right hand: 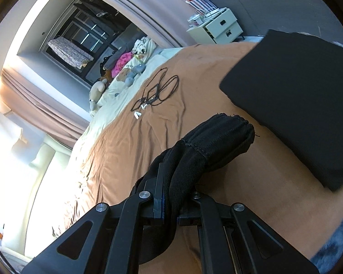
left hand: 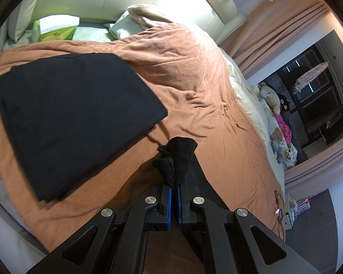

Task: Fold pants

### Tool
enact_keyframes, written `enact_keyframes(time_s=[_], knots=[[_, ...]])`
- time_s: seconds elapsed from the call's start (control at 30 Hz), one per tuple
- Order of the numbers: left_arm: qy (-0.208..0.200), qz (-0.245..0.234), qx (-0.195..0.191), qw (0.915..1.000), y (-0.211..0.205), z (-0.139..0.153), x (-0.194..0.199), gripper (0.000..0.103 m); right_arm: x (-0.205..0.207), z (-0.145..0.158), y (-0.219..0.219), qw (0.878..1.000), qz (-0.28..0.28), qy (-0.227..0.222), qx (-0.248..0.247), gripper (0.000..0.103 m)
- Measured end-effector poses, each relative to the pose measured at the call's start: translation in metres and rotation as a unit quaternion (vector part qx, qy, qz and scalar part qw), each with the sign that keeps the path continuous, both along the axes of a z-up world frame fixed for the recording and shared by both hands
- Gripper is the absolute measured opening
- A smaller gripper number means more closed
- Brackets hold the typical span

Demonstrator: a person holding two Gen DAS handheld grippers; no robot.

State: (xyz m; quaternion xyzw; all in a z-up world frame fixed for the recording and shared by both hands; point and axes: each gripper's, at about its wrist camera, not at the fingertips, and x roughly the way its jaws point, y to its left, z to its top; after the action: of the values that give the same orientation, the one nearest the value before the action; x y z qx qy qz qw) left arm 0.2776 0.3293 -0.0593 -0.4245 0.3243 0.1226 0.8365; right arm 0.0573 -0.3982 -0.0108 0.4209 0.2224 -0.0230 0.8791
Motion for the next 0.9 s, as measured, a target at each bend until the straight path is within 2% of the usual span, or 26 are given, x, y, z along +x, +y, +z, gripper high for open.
enact_keyframes(time_s=[0.23, 0.37, 0.5, 0.63, 0.8, 0.87, 0.9], knots=[[0.005, -0.008, 0.006, 0.9999, 0.005, -0.006, -0.027, 0.004, -0.025, -0.003, 0.001, 1.0, 0.0, 0.003, -0.002, 0.003], [0.024, -0.007, -0.004, 0.9997, 0.006, -0.031, -0.037, 0.004, -0.028, -0.021, -0.001, 1.0, -0.004, 0.016, 0.002, 0.002], [0.049, -0.005, -0.012, 0.9987, 0.007, -0.06, -0.044, 0.004, -0.023, -0.046, -0.004, 0.999, -0.011, 0.048, 0.017, 0.002], [0.06, -0.013, -0.005, 0.9981, 0.006, -0.078, -0.047, 0.005, -0.016, -0.059, -0.007, 0.998, -0.017, 0.064, 0.024, 0.003], [0.086, -0.023, -0.007, 0.996, 0.008, -0.094, -0.053, 0.014, -0.006, -0.063, -0.006, 0.997, -0.021, 0.078, 0.02, 0.003], [0.094, -0.018, -0.001, 0.9954, 0.011, -0.097, -0.059, 0.028, -0.004, -0.061, -0.004, 0.996, -0.022, 0.081, 0.015, 0.003], [0.1, -0.012, 0.006, 0.9949, 0.013, -0.098, -0.063, 0.032, -0.002, -0.059, -0.003, 0.996, -0.022, 0.084, 0.009, 0.003]])
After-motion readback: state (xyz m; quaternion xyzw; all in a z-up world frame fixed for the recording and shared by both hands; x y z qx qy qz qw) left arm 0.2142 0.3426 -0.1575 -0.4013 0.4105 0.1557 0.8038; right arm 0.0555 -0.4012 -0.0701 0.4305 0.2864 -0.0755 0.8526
